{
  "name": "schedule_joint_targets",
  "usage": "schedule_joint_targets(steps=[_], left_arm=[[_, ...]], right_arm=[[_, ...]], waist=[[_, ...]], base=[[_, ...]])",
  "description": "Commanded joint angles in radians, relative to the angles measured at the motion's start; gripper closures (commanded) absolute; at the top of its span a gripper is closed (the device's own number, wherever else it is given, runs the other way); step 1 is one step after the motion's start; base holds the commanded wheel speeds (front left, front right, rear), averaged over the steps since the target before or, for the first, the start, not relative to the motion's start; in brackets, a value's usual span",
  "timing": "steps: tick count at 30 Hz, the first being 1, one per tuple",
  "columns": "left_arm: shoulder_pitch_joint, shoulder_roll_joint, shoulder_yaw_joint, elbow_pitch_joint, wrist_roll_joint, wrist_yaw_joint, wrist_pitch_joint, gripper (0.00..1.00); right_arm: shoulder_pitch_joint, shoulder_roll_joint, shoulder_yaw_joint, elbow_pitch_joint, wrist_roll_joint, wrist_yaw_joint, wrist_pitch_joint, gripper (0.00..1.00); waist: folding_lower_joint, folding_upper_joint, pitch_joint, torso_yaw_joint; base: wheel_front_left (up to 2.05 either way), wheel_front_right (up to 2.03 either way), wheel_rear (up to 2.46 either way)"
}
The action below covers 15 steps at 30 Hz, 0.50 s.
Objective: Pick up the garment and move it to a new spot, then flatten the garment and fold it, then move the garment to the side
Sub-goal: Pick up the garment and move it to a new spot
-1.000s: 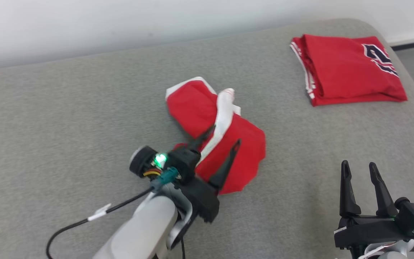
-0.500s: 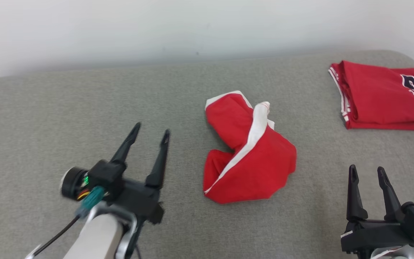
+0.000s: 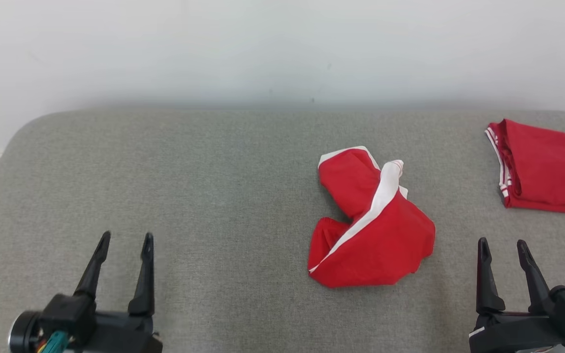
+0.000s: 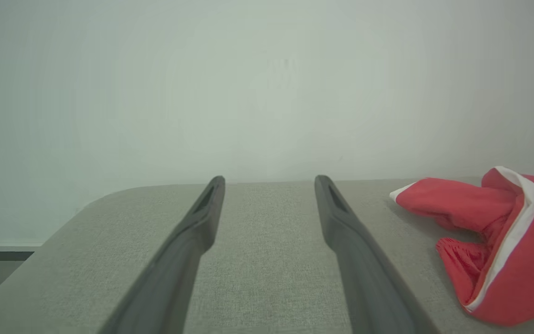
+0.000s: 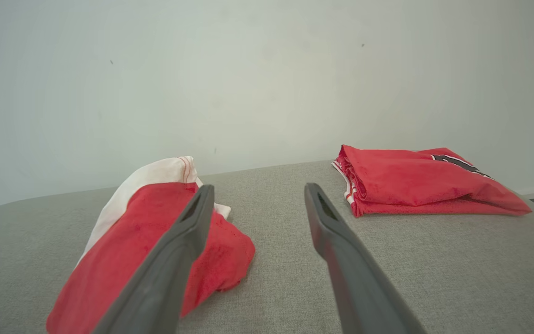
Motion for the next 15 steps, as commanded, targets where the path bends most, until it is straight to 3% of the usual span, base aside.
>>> schedule_joint_targets(steps=[1,8,15], left_arm=[[0.026,-0.005,0.014,-0.006,0.014,-0.007,-0.003,0.00],[0.121,-0.061,0.110,-0.041,0.042,-0.008,-0.003,0.00],[0.154,-0.102,0.161,-0.035,0.083,-0.044,-0.003,0.00]], right_arm=[[0.008,-0.005,0.004,-0.006,0.001,-0.003,0.001,0.00],[0.026,-0.007,0.031,-0.015,0.009,-0.003,0.015,0.00],[0.036,-0.015,0.063,-0.012,0.019,-0.003,0.022,0.00]], waist=[[0.0001,0.0000,-0.015,0.012],[0.0001,0.0000,-0.028,0.016],[0.0001,0.0000,-0.017,0.018]], base=[[0.00,0.00,0.00],[0.00,0.00,0.00],[0.00,0.00,0.00]])
